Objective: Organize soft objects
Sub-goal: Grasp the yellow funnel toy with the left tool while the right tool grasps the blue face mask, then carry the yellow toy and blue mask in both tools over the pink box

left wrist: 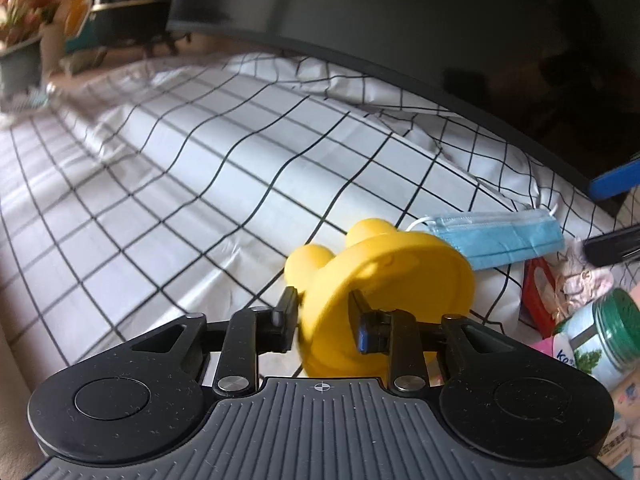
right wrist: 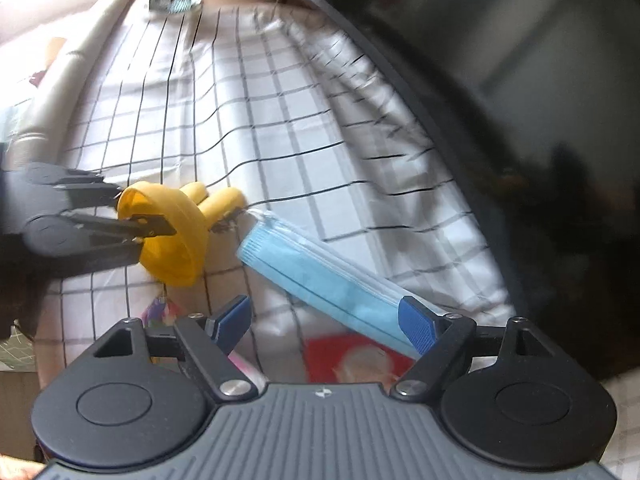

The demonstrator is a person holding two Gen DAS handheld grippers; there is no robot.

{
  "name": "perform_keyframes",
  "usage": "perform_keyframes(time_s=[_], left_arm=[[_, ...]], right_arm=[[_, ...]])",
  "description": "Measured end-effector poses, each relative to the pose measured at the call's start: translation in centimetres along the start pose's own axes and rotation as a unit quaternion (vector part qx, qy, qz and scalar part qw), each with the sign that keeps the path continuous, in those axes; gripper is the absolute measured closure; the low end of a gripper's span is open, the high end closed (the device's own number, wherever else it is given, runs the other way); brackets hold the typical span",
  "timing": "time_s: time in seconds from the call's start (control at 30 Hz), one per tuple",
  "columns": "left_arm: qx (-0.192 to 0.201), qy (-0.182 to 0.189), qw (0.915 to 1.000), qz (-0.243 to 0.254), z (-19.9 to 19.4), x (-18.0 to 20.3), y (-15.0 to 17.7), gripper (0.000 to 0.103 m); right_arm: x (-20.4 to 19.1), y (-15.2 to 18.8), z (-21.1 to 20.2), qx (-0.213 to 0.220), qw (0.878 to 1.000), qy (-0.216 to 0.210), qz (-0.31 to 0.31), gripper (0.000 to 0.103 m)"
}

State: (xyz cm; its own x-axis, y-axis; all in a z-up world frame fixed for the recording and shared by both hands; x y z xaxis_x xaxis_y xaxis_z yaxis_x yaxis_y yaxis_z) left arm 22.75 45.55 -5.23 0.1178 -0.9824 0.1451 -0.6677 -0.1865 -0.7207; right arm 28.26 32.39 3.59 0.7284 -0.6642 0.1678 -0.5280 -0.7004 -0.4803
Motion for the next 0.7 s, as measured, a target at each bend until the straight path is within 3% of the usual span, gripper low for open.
perform_keyframes(time_s=[0.17, 0.2, 0.23, 0.27, 0.3, 0.4, 0.7], left_arm=[[0.042, -0.007, 0.9988, -0.025, -1.8, -0.5, -0.1, 0.089], [0.051, -0.005, 0.9984, -0.027, -2.2, -0.5, -0.1, 0.089], [0.055, -0.003, 0.9980, -0.030, -2.5, -0.6, 0.0, 0.089], [0.057, -0.001, 0.9977, -0.036, -2.9, -0.7, 0.1, 0.090], [0.060, 0.000, 0.9973, -0.041, -3.3, -0.9, 0.2, 0.090], [0.074, -0.002, 0.9962, -0.045, -5.1, -1.4, -0.1, 0.090], [0.133, -0.047, 0.9898, -0.023, -14.1, -2.6, -2.8, 0.090]], right_arm=[[-1.9, -0.3, 4.9, -0.007, 0.997, 0.042, -0.064, 0.023], [-2.1, -0.2, 5.3, -0.005, 0.996, 0.048, -0.077, 0.037], [-2.3, -0.2, 5.3, -0.007, 0.996, 0.045, -0.083, 0.058], [-2.7, -0.2, 4.9, -0.012, 0.997, 0.021, -0.074, 0.071], [-2.8, -0.4, 4.3, -0.010, 0.998, 0.007, -0.064, 0.093], [-3.6, -1.5, 1.1, 0.022, 0.997, 0.001, -0.069, 0.099], [-5.9, -5.2, -11.6, 0.088, 0.990, -0.107, -0.006, 0.100]])
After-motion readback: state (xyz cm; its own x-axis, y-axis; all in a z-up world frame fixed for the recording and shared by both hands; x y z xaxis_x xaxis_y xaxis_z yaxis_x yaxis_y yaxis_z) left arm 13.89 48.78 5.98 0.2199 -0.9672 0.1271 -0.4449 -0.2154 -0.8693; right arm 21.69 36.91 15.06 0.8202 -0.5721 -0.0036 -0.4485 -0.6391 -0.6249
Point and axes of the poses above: each gripper's, at about its wrist camera, not at the fingertips, and z roughly the way its jaws point, x to its right, y to its underside, the point moved 9 cm from there along z, roughly the way its jaws point, and after that the axes turned 7 degrees about z, right-handed, at the moved point
